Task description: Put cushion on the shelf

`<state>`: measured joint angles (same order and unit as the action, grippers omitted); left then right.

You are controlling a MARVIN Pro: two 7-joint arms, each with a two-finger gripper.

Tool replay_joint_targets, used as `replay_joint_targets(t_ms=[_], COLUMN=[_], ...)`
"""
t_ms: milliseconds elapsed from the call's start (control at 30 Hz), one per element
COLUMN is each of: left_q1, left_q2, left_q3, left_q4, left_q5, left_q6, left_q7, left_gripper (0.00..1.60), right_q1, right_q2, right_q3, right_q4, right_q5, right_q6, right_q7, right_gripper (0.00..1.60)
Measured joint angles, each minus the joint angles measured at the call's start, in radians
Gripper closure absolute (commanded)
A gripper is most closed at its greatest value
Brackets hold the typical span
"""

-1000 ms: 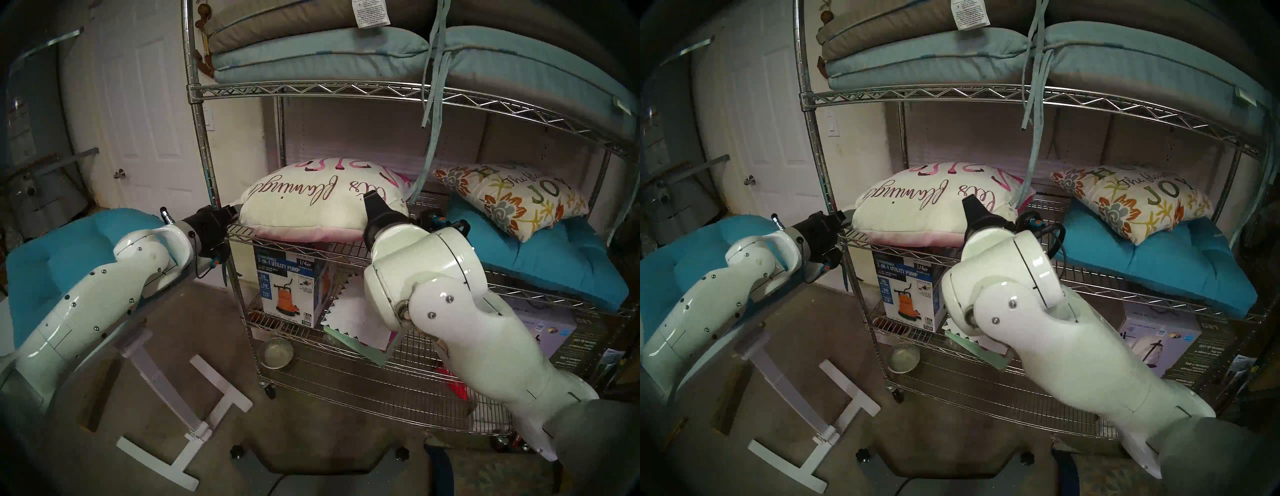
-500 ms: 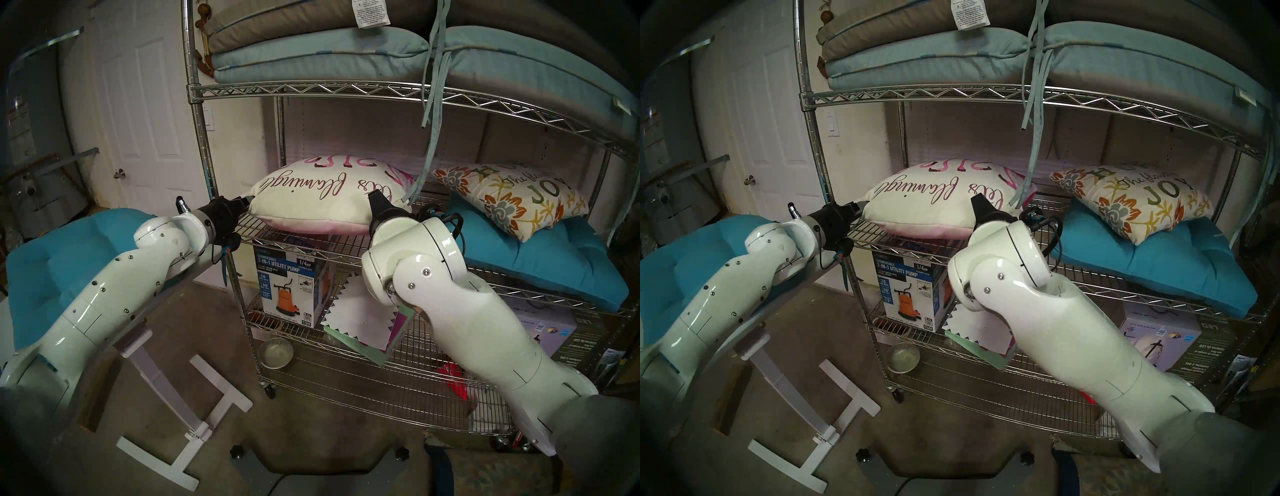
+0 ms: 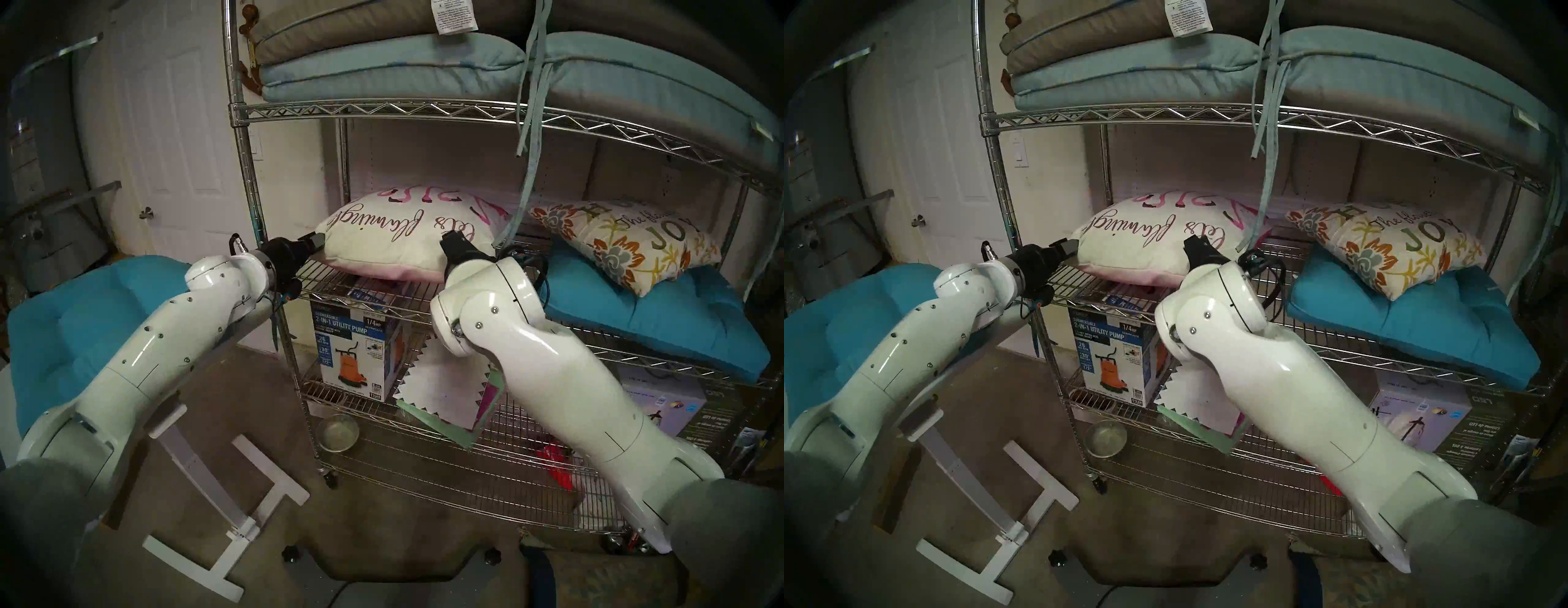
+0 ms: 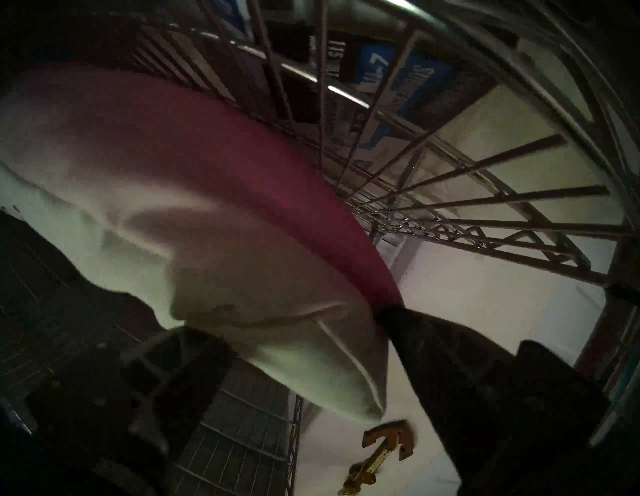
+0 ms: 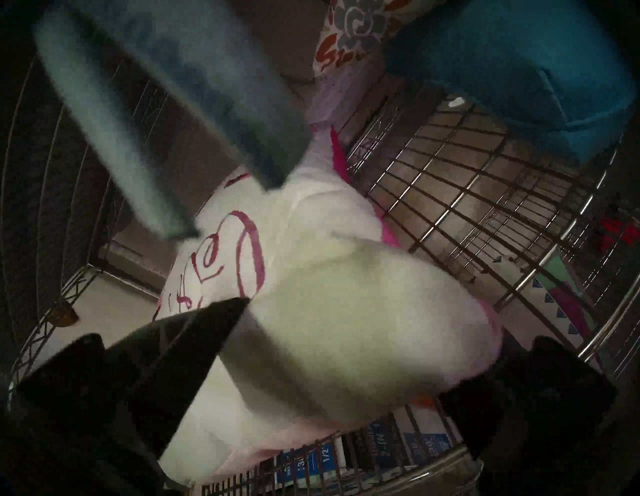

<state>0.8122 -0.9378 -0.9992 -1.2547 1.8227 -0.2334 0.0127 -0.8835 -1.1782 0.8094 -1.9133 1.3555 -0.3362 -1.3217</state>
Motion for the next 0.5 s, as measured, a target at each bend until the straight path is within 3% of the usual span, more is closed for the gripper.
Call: replay_joint_targets(t_ms=[267, 500], left_q1=[-0.04, -0.048], left_q2=[-0.031, -0.007], left_q3=[0.02, 0.035], left_q4=[0.069, 0.059], left_q5=[0.079, 0.124], left_q6=[-0.002, 0.008], left_q7=[0.055, 0.154], left_gripper=[0.0, 0.0], right_q1=[0.02, 0.025], right_q2=[-0.034, -0.049], right_q3=[-0.007, -0.018], right_q4=[0.044, 0.031], right_q5=[0.018, 0.019], right_q6=[-0.003, -0.018], right_q7=[0.036, 0.057], right_gripper=[0.0, 0.0])
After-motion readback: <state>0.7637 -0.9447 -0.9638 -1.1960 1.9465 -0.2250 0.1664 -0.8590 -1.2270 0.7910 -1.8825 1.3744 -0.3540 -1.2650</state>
